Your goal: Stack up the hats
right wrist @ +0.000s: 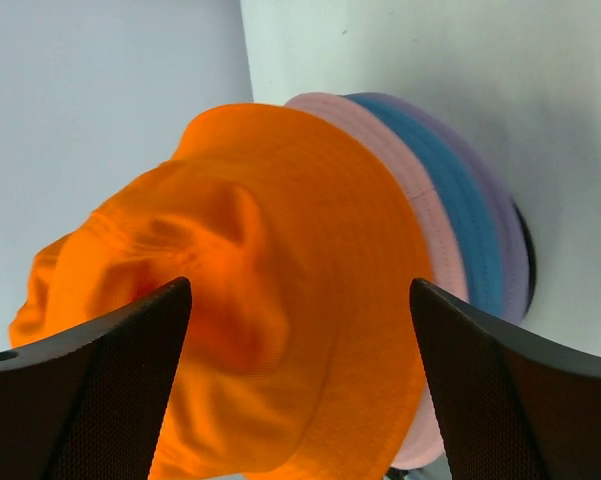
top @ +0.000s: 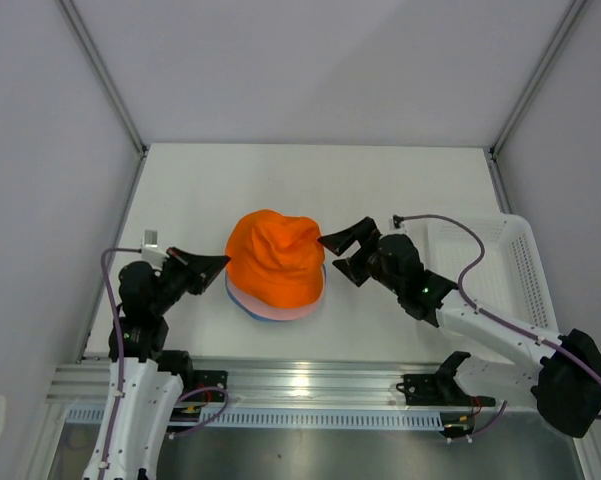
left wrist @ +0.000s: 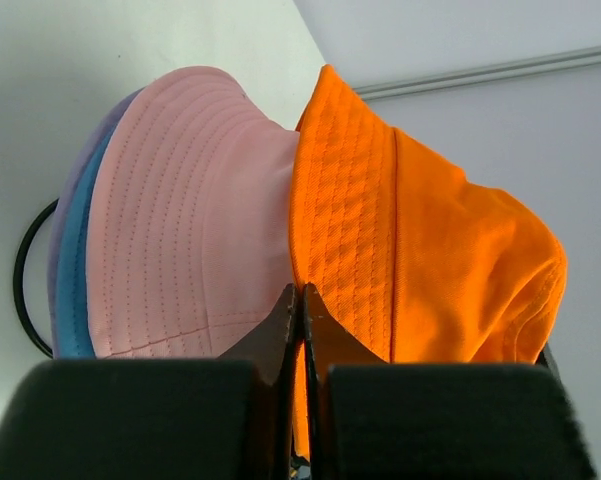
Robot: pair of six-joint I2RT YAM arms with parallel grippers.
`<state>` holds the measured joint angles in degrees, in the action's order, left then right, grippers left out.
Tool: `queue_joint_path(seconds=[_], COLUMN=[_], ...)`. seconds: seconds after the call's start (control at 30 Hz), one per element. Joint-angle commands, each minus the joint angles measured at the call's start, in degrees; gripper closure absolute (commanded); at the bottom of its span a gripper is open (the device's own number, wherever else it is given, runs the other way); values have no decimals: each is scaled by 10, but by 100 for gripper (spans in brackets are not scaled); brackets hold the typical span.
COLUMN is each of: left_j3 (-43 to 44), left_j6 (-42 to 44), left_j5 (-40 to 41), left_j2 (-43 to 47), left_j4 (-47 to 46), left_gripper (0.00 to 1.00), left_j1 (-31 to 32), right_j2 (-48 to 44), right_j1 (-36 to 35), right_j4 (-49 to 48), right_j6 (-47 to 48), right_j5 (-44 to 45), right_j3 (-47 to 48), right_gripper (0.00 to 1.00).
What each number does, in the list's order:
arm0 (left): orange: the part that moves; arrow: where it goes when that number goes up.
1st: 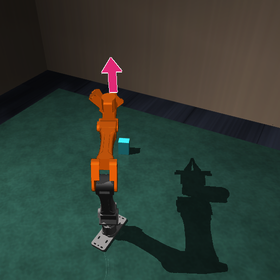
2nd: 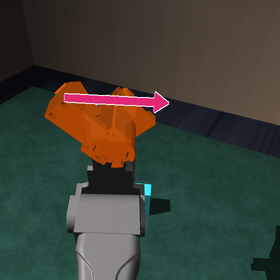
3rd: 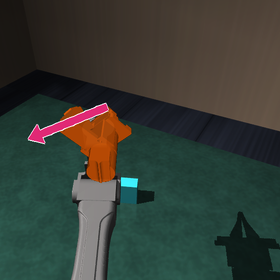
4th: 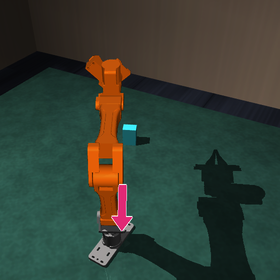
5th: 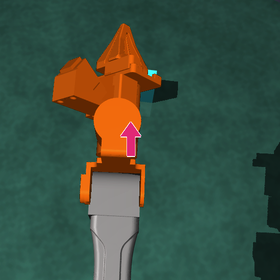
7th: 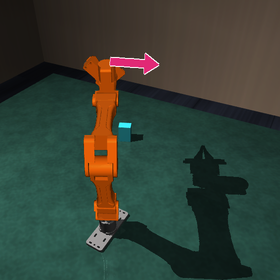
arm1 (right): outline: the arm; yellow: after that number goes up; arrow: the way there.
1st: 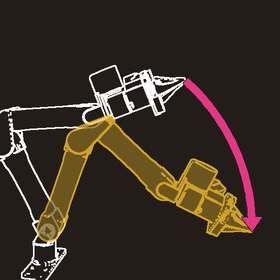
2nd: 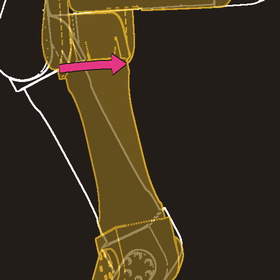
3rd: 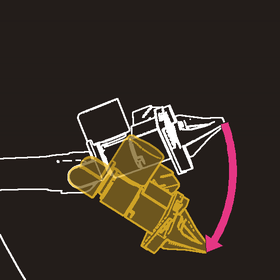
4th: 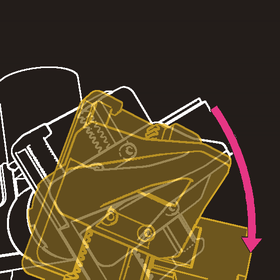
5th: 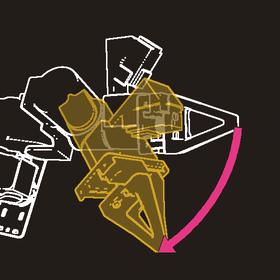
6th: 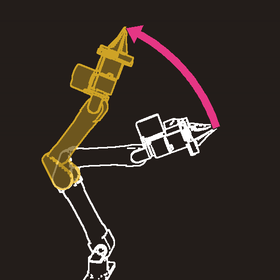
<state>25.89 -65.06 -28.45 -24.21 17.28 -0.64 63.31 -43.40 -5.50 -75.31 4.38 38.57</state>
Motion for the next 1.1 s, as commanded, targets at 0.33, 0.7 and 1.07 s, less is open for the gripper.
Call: queue_joint_path(seconds=[0.33,0.7,1.07], left_j3=[-61,-63,-80], left_j6=[31,74,86], left_j5=[24,25,23], left_j2=[7,35,25], left_j4=[2,9,5], left_gripper=[99,99,99], left_j1=[1,2,1], right_j2=[-63,-14,24], right_j1=[31,9,-24], right_j4=[17,-68,-88], right_j6=[-39,-66,-79], right_j5=[79,40,19], right_j3=[-56,-62,-53], right_gripper=[13,38,37])
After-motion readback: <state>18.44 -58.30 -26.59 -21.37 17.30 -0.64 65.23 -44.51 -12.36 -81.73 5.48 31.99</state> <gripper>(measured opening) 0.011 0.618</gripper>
